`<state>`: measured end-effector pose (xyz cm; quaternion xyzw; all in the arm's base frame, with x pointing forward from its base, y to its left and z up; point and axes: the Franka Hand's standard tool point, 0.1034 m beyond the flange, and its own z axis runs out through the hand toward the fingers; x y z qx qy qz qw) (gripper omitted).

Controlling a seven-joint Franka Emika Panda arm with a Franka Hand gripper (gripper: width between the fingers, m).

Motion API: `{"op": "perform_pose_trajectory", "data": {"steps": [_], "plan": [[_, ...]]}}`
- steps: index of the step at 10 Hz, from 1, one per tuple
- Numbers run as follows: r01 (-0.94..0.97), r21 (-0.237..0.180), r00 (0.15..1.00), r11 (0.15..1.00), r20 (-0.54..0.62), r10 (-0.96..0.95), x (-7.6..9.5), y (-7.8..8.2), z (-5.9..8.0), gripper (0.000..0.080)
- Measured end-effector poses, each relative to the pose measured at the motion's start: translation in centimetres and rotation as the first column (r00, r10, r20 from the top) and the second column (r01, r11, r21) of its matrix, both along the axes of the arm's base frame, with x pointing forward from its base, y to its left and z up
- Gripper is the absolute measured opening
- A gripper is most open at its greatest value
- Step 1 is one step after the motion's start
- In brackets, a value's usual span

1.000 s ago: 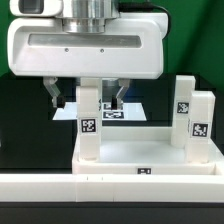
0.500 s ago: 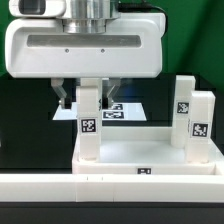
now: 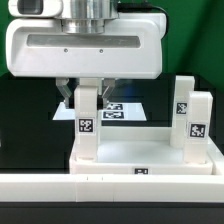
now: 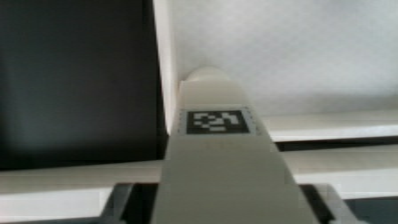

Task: Assemble desk

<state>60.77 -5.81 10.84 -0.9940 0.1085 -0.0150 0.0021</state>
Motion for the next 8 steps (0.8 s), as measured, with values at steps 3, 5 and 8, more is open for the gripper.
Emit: {"op": "perform_pose_trajectory", "data": {"steps": [3, 5, 8], "plan": [[0.252, 0.020, 0.968, 0.968, -0.002, -0.252, -0.10, -0.06, -0.07, 0.0288], [0.391, 0.025, 0.920, 0.920, -0.004, -0.391, -0.11, -0.08, -0.10, 0.0288], [0.608, 0.053, 0.793, 0.792, -0.008, -0.609, -0.22, -0.25, -0.20, 0.0289]]}}
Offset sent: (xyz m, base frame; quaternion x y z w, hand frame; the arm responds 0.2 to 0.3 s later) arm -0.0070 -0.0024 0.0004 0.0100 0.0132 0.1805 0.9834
